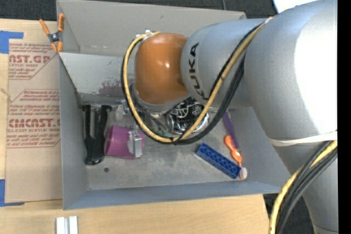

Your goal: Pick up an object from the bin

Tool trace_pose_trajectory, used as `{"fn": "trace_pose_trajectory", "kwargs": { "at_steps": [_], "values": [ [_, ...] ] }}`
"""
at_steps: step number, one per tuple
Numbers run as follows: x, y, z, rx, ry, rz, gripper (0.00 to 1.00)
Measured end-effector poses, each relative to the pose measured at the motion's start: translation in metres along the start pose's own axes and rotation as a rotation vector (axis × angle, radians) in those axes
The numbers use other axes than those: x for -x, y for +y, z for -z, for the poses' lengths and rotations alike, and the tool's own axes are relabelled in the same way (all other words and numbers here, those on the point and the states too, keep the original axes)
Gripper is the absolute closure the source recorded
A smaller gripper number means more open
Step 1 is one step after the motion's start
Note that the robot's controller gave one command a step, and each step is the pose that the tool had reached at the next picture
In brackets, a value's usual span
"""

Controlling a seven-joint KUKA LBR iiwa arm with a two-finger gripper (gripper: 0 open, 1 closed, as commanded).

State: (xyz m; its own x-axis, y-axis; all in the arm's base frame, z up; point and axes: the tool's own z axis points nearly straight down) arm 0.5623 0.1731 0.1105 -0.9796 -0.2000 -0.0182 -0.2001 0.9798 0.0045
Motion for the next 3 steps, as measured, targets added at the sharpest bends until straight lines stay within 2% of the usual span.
{"fn": "trace_pose_trajectory", "kwargs": {
  "at_steps": [1,2,3],
  "values": [
    [-0.027,-0.001,-0.042,0.003,0.007,-0.082,0.00],
    [-0.012,0.008,-0.041,0.003,0.002,-0.259,1.00],
    [-0.012,0.008,-0.040,0.003,0.002,-0.260,1.00]
  ]
}}
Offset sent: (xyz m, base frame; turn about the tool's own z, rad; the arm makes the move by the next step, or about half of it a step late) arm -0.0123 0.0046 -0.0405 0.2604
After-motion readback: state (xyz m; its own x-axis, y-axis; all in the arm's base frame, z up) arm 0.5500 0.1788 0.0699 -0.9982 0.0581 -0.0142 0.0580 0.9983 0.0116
